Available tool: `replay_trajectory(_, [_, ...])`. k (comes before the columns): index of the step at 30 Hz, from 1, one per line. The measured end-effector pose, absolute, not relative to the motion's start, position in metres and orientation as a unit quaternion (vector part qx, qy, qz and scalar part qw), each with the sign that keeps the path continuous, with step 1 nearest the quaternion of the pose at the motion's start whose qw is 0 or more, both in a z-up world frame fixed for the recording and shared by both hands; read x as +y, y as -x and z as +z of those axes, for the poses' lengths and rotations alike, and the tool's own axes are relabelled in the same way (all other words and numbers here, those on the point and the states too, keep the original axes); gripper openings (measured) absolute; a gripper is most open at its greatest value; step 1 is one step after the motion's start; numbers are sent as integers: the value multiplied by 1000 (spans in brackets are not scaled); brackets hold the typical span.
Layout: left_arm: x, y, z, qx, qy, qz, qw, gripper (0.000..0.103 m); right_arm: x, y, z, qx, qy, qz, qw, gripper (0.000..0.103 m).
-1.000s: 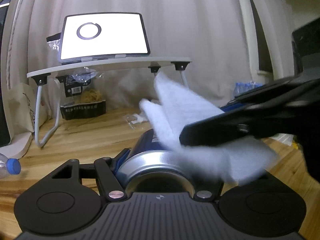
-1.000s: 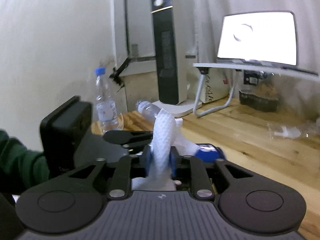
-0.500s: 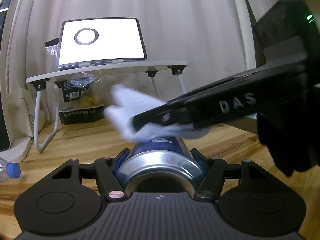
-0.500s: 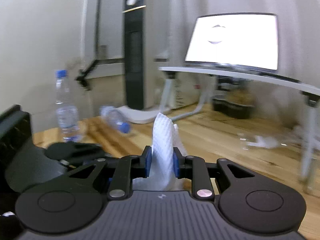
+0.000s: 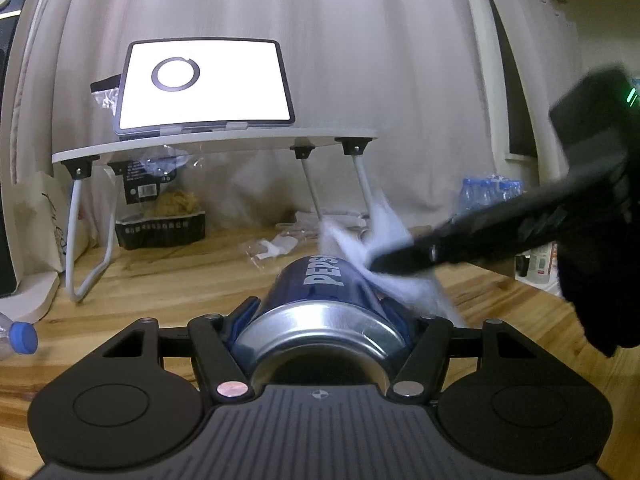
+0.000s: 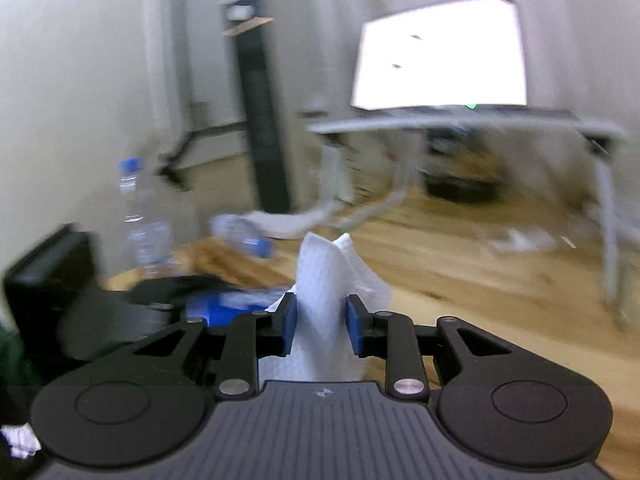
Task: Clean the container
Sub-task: 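Wipe the can top with the tissue in the right gripper while the left holds it, then drop the tissue onto the table with the right gripper, then grasp the can with the right gripper while the left gripper opens and releases it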
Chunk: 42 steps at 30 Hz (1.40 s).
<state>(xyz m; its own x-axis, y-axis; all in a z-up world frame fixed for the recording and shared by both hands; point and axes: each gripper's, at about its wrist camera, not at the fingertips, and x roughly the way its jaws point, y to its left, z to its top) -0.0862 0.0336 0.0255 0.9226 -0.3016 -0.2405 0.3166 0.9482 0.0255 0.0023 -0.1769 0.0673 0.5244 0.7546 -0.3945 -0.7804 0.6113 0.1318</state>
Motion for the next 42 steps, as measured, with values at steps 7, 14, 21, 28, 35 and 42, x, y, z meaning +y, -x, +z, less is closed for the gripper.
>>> replay_trajectory(7, [35, 82, 26, 128, -25, -154, 979, 67, -213, -40, 49, 249, 25, 324, 912, 29])
replay_trajectory(14, [36, 83, 26, 129, -24, -150, 980, 67, -237, -51, 50, 242, 31, 235, 941, 64])
replay_trajectory(21, [41, 85, 26, 118, -8, -147, 982, 67, -235, -34, 72, 252, -128, 356, 891, 77])
replay_trajectory(28, [48, 98, 27, 76, 10, -161, 984, 67, -218, -45, 8, 346, -402, 434, 728, 80])
replay_trajectory(35, [49, 101, 29, 61, 12, -172, 983, 67, -190, -51, -24, 381, -476, 449, 653, 78])
replay_trajectory(42, [48, 95, 29, 78, 16, -156, 984, 102, -186, -60, 19, 316, -365, 438, 758, 71])
